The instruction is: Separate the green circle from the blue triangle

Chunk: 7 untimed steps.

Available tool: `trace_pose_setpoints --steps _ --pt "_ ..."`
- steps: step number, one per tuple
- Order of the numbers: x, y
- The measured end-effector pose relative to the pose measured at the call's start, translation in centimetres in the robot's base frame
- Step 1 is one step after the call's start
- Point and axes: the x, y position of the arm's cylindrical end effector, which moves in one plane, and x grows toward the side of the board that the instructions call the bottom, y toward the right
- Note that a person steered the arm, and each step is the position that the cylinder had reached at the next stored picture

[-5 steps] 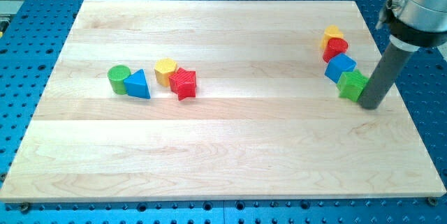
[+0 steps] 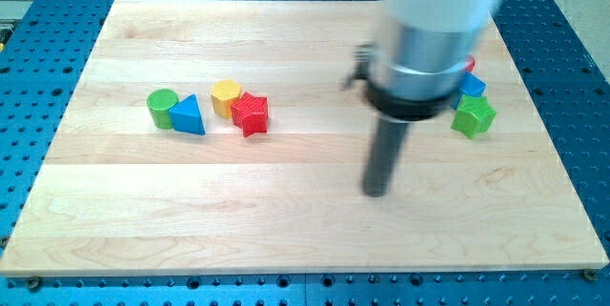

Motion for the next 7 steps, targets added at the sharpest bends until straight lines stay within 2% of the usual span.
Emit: trace_pose_setpoints --steps 2,3,4,5,6,7 --pt "0.2 -16.7" --pt "0.3 -22.7" --pt "0.3 -25.0" --pt "-3.1 -27.1" --pt "-6.5 -26.9" --pt "-7.7 -24.8"
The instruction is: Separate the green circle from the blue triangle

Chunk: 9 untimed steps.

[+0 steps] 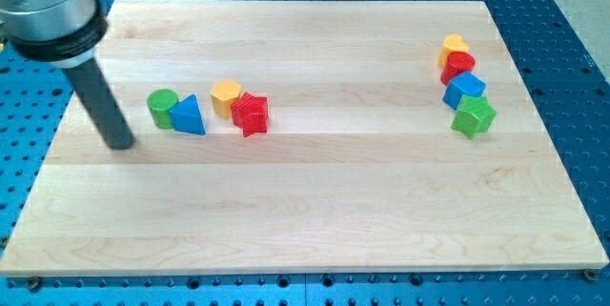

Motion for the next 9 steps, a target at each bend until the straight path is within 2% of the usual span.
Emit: trace_pose_setpoints --steps 2,3,4,6,7,8,9 --pt "-4.0 5.1" --pt "-4.0 4.7" --pt "-7.3 4.7" --pt "-8.0 5.9" --pt "-11.9 8.0" --pt "-13.8 10.7" --pt "-12.8 13.8"
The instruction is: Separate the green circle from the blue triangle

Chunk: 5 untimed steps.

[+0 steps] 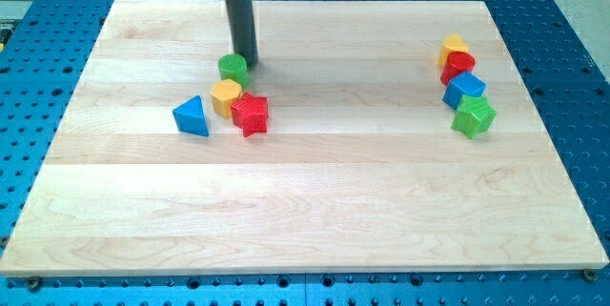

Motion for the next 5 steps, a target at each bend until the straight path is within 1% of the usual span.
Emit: trace_pose_setpoints --steps 1,2,3,4,5 --pt "1.7 0.6" --pt "-2.1 0.1" --pt "-8.6 0.0" --pt "-8.0 -1.5" --pt "-3.4 -4.2"
